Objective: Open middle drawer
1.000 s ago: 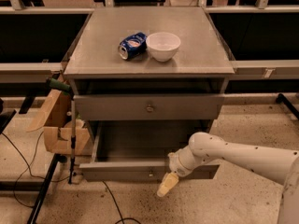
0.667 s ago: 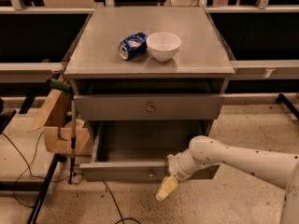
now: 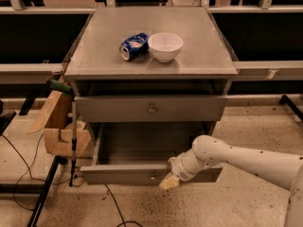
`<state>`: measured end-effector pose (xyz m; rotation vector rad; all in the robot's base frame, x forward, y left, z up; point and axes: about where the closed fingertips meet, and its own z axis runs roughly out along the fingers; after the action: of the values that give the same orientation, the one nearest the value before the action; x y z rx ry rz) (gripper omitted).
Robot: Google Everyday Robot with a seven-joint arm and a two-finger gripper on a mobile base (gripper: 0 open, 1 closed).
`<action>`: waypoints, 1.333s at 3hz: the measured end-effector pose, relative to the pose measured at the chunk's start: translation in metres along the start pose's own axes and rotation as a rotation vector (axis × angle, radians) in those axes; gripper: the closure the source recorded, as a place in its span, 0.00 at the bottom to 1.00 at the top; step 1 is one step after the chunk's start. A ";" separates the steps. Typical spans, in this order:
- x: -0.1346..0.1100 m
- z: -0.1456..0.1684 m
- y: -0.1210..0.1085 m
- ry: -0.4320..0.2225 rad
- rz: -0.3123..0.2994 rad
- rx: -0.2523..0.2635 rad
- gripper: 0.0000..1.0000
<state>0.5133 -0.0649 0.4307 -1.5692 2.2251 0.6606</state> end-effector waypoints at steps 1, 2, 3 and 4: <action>-0.003 -0.004 -0.001 0.000 0.000 0.000 0.72; -0.005 -0.005 -0.003 0.000 0.000 0.000 0.96; -0.006 -0.006 -0.004 0.000 0.000 -0.001 1.00; -0.003 -0.004 0.000 0.006 0.007 -0.014 1.00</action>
Offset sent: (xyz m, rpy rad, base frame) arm -0.0131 -0.0055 -0.0181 -0.0043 0.0463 0.0108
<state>0.5140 -0.0648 0.4358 -1.5725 2.2363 0.6761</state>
